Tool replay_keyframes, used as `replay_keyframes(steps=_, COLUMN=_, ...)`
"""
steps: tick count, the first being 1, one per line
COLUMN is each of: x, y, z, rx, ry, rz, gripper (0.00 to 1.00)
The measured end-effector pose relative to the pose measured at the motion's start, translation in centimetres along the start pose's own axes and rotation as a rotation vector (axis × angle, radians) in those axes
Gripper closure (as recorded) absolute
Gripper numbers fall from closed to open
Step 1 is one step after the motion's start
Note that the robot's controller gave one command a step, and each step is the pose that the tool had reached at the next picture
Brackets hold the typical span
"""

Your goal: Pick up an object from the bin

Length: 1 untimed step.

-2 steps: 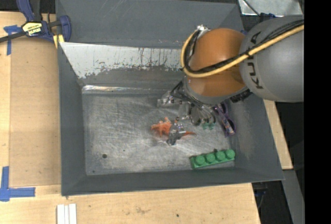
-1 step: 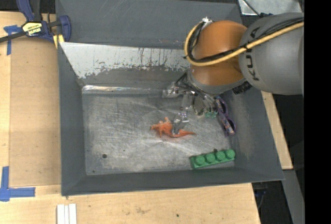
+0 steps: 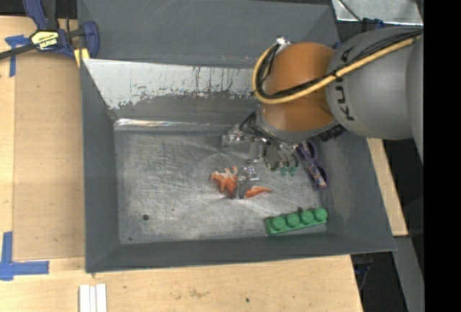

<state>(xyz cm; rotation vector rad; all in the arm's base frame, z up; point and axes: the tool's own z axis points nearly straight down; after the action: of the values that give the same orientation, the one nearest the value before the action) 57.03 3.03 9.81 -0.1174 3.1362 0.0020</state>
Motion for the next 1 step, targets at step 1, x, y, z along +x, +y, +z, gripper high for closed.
replay_keyframes(steps=1, x=1.23, y=1.80, z=1.99, rx=0.002, ry=-0.021, rz=0.116, gripper=1.00)
